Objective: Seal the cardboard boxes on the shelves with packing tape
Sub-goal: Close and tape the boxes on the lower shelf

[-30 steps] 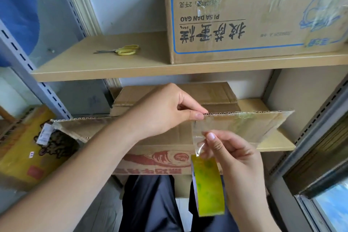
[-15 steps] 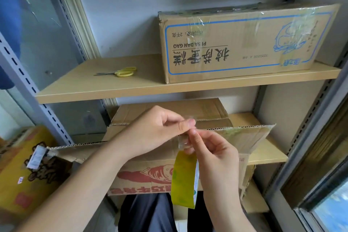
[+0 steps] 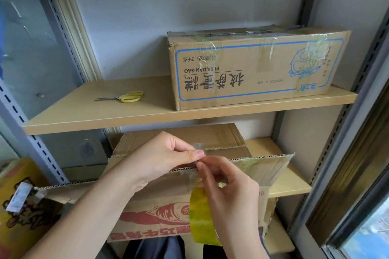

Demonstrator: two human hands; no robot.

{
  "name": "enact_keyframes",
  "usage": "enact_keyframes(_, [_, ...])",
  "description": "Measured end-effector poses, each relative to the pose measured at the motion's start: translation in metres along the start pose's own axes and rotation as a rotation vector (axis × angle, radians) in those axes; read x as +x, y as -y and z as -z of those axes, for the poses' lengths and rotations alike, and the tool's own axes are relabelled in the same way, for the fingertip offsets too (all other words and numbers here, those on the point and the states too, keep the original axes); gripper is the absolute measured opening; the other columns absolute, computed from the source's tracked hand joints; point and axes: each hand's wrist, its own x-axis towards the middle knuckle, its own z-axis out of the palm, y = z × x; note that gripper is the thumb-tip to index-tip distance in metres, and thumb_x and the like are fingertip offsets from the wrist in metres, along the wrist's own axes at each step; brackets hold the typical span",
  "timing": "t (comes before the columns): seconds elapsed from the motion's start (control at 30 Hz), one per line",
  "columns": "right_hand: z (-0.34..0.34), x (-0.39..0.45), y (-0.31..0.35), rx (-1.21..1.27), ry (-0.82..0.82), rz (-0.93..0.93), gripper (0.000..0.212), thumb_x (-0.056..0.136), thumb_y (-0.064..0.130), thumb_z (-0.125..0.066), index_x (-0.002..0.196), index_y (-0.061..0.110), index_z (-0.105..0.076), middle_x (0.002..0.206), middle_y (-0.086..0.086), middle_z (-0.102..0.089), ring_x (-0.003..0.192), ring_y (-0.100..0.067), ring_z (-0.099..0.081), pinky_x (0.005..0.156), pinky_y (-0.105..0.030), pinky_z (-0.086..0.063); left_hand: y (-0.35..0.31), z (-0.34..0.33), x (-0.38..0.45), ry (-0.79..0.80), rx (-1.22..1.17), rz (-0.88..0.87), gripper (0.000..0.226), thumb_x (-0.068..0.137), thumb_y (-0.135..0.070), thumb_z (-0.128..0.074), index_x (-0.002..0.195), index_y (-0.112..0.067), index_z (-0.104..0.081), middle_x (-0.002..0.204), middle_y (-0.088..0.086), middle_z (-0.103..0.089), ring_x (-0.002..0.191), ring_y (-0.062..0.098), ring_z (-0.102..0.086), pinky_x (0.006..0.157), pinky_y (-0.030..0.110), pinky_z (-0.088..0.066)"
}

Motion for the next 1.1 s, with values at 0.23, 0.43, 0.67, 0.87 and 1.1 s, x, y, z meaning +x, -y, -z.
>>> enact_keyframes(0.23, [0.0,0.008,-0.004,-0.05,0.033,-0.053,0.012,0.088,0.025,-0.073,0.081,0.035,-0.07,0.07,0.022,-0.069,0.068,-0.002,-0.068,0.064,-0.018,-0.051,-0.003,0.0,0.008,-0.028,0.028,0.03,0.021,0.087,-0.041,-0.071,0.079,-0.024,-0.082,0.088,-0.019,-0.076,0.092,-0.006,-0.066,0.095,0.02,-0.042])
enact_keyframes(0.43, [0.002,0.008,0.002,-0.096,0.055,-0.134,0.011,0.086,0.034,-0.072,0.077,0.036,-0.066,0.069,0.023,-0.069,0.065,-0.001,-0.068,0.065,-0.024,-0.053,-0.005,-0.001,0.016,-0.021,0.065,0.079,0.016,0.079,-0.04,-0.079,0.082,-0.024,-0.082,0.087,-0.017,-0.076,0.097,0.002,-0.067,0.104,0.03,-0.046])
enact_keyframes(0.67, [0.012,0.016,0.014,-0.315,0.189,-0.203,0.088,0.086,0.043,-0.071,0.154,0.032,-0.018,0.061,0.019,-0.066,0.061,0.01,-0.059,0.056,-0.008,-0.044,-0.002,-0.003,0.019,-0.039,0.089,0.094,0.013,0.074,-0.037,-0.085,0.08,-0.026,-0.081,0.078,-0.013,-0.076,0.093,0.007,-0.068,0.095,0.026,-0.049])
enact_keyframes(0.87, [0.022,0.032,0.019,-0.338,0.371,-0.22,0.09,0.08,0.047,-0.076,0.154,0.027,-0.029,0.07,0.022,-0.067,0.072,0.016,-0.059,0.066,0.001,-0.041,0.0,-0.003,0.023,-0.024,0.09,0.062,0.011,0.077,-0.035,-0.083,0.084,-0.026,-0.081,0.083,-0.005,-0.077,0.08,0.003,-0.065,0.084,0.02,-0.048])
enact_keyframes(1.1, [0.016,0.02,0.003,-0.324,0.326,-0.114,0.075,0.08,0.029,-0.08,0.145,0.033,-0.043,0.089,0.024,-0.066,0.09,0.007,-0.062,0.076,-0.009,-0.047,0.002,-0.001,0.035,-0.032,0.148,0.105,0.026,0.079,-0.042,-0.08,0.097,-0.023,-0.077,0.094,-0.005,-0.076,0.092,0.007,-0.065,0.089,0.025,-0.048])
